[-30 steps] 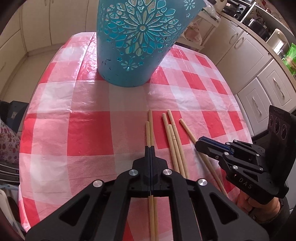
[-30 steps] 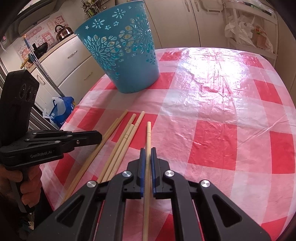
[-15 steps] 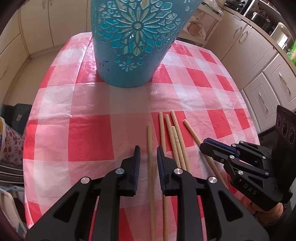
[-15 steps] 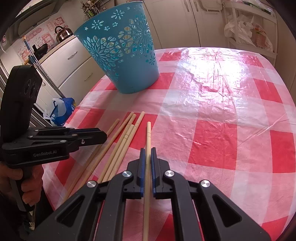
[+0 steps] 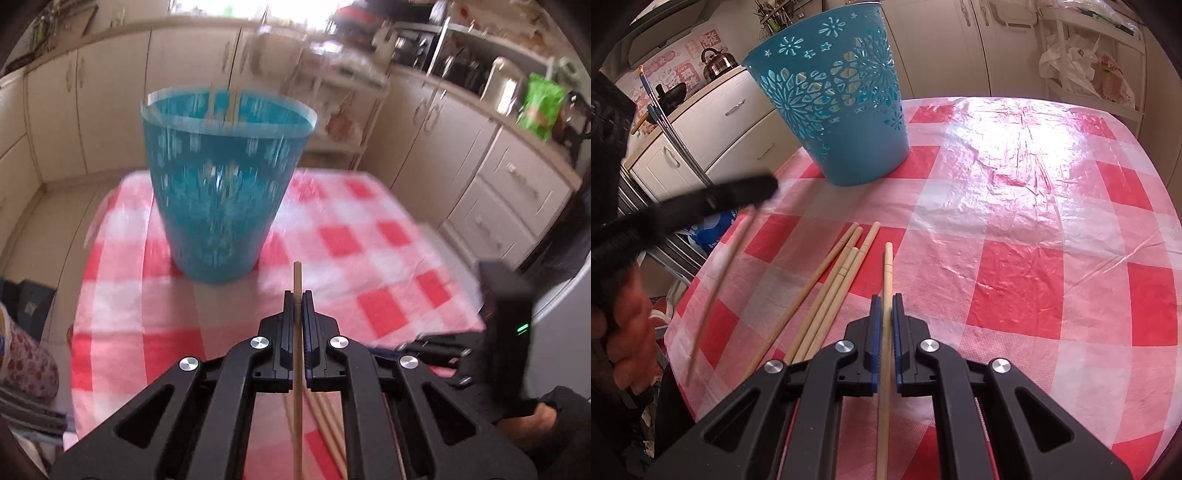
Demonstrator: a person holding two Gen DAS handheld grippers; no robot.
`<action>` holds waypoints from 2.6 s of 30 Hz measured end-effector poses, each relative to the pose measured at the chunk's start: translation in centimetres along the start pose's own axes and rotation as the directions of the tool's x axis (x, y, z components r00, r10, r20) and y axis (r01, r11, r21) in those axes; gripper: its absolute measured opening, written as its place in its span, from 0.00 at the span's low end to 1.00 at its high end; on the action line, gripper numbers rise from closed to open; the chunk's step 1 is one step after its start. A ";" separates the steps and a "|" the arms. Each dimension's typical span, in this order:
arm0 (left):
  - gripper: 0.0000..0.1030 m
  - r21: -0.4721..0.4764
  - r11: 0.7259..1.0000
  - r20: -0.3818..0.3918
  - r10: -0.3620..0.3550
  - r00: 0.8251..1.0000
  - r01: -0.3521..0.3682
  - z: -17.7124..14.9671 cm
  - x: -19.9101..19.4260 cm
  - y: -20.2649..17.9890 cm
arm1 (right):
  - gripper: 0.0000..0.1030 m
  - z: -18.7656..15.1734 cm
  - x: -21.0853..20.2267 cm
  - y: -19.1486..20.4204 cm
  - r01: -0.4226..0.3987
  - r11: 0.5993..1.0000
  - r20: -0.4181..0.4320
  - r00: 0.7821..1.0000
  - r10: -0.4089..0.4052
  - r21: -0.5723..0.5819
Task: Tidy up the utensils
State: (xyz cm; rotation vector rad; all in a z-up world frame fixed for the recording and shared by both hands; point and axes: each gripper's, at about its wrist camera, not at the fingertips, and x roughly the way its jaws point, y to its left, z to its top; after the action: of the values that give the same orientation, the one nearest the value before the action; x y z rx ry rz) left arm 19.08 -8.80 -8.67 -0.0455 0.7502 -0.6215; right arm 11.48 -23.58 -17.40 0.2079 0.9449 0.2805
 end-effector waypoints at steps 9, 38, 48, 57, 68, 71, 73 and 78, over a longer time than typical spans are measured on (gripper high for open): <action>0.04 -0.037 0.998 0.481 -0.032 0.876 0.057 7.9 -8.3 1.5 | 0.06 -0.1 -0.1 0.3 0.020 1.000 0.002 1.000 -0.020 -0.016; 0.04 -0.168 0.962 0.620 0.272 0.736 -0.214 13.3 -0.2 4.6 | 0.06 -0.2 -0.4 -1.5 -0.072 0.995 0.005 0.997 0.072 0.068; 0.04 -0.175 0.961 0.562 0.277 0.779 -0.216 12.3 0.7 6.2 | 0.06 -0.2 -0.4 -1.5 -0.070 0.995 0.005 0.998 0.070 0.067; 0.30 -0.138 0.968 0.501 0.250 0.828 -0.209 13.3 1.2 5.9 | 0.06 -0.2 -0.4 -1.5 -0.064 0.996 0.005 0.998 0.063 0.063; 0.64 -0.243 0.946 0.521 0.314 0.794 -0.214 10.6 -4.5 7.0 | 0.04 0.0 0.0 -0.7 -0.022 0.999 -0.003 1.000 0.022 0.028; 0.72 -0.253 0.937 0.513 0.341 0.788 -0.241 7.6 -6.2 6.6 | 0.04 0.0 0.1 -0.3 -0.008 1.000 -0.004 1.000 0.008 0.015; 0.75 -0.252 0.935 0.488 0.346 0.801 -0.250 5.2 -6.6 6.2 | 0.05 0.1 0.2 -0.2 -0.001 1.000 -0.004 1.000 0.001 0.011; 0.79 -0.297 0.931 0.400 0.325 0.857 -0.214 -1.1 -6.2 6.0 | 0.05 0.1 -0.4 -0.8 -0.023 0.996 0.008 1.000 0.022 0.088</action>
State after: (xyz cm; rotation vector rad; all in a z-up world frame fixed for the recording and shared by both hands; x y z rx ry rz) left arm 17.98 -0.28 -7.11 -0.2948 0.3706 -0.2265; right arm 11.50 -24.47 -17.30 0.3004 0.9494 0.2587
